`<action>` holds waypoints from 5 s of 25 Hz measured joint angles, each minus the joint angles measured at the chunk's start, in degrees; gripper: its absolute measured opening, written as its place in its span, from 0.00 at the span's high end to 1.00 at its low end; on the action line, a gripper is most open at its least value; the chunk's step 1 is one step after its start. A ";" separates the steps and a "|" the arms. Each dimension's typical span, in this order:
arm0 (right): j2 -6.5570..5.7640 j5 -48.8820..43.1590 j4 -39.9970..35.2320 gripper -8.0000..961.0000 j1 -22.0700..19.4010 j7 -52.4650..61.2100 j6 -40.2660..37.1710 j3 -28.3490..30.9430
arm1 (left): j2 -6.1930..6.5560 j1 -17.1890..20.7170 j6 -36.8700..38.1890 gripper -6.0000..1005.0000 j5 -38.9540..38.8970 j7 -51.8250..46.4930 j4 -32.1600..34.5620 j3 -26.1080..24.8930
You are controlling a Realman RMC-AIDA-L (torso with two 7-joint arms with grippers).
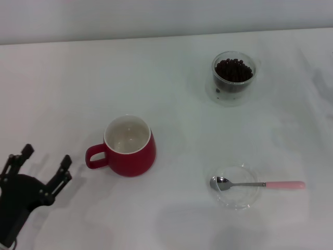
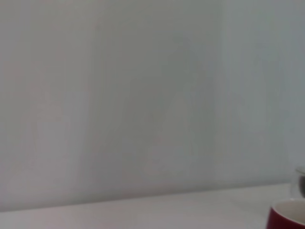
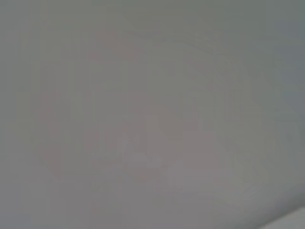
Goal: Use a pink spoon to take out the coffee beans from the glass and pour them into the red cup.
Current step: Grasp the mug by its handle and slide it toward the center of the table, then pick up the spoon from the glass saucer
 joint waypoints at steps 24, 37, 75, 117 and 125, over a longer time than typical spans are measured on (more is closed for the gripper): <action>-0.84 -1.45 5.87 0.09 -19.92 26.68 -24.64 -18.22 | -0.18 -2.64 1.43 0.11 -22.61 -2.09 -1.12 0.54; -0.71 -1.69 8.69 0.10 -20.13 29.99 -27.29 -30.34 | -0.34 -4.55 -1.59 0.11 -22.43 -2.12 0.68 1.62; -0.19 -19.28 13.87 0.19 -18.01 30.99 -27.87 -23.55 | -0.26 -8.10 -1.97 0.11 -22.45 -2.10 1.36 2.28; -0.27 -23.67 15.60 0.85 -17.31 30.14 -29.30 -19.24 | -0.08 -10.63 -4.22 0.11 -22.81 -2.01 0.84 2.02; -0.64 -23.36 12.13 0.85 -17.48 32.98 -31.81 -19.55 | -0.08 -10.72 -4.26 0.11 -22.80 -2.02 0.83 2.01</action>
